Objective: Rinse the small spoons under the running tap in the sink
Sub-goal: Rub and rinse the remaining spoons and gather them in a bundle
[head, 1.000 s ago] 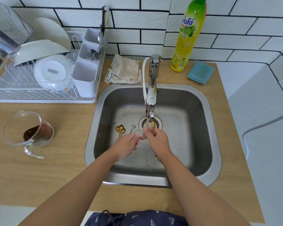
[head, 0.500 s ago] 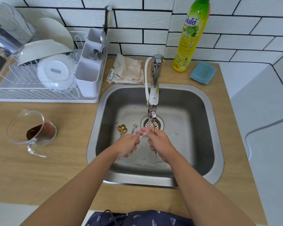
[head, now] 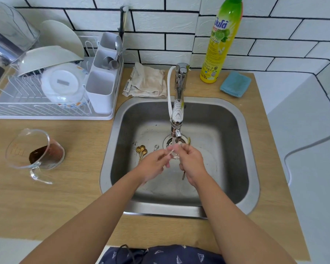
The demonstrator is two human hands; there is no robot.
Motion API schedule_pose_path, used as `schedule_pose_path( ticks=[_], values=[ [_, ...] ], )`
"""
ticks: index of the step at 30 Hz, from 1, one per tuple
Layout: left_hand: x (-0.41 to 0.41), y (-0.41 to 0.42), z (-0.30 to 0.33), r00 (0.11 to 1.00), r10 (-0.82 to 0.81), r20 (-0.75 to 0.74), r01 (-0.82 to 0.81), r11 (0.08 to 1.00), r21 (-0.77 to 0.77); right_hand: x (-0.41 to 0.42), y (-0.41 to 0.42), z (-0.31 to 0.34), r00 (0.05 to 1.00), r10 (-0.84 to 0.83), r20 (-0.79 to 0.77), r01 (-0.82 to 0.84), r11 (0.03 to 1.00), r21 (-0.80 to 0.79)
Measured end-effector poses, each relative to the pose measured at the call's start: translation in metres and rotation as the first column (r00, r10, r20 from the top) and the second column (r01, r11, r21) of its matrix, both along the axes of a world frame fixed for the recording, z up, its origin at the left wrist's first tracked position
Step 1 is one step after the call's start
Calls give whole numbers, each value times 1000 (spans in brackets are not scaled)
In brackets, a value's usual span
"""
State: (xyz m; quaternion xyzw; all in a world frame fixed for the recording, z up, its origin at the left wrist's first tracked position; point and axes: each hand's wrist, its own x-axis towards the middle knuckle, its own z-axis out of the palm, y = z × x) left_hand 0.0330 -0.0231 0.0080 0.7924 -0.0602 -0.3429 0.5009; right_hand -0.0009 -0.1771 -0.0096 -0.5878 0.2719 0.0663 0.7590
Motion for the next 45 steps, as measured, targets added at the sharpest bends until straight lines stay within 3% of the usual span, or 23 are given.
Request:
schedule_pose_path(
  ticks=[4,9,15,20,24,28,34,38,45],
  values=[
    [7,-22,-2,992,-12,126,16,999,-33,9,-29,8,980,-197,-9,197,980,-20],
    [12,-19,-9,999,-34,13,35,996,-79,16,-77,22,932,-362,31,362,931,-34],
    [18,-56,13,995,-48,92,55,996,-72,5,-33,18,979,-201,-14,201,979,-28],
    [21,-32,0,985,-115,128,113,993,20,10,-47,20,953,-302,3,302,953,27],
    [15,-13,-12,999,28,-28,-28,1000,5,15,-68,23,923,-385,-7,385,922,45],
    [24,-43,3,936,225,-271,-245,969,-40,12,-75,26,911,-408,55,400,910,109],
    [20,-49,6,997,59,48,-56,997,-60,10,-83,31,863,-502,56,503,865,-3],
    [11,-31,-4,991,46,122,-49,999,20,11,-51,22,893,-450,-18,450,893,25],
    [-12,16,-6,999,11,-40,-7,995,99,-13,23,3,982,-115,-150,124,991,51]
  ],
)
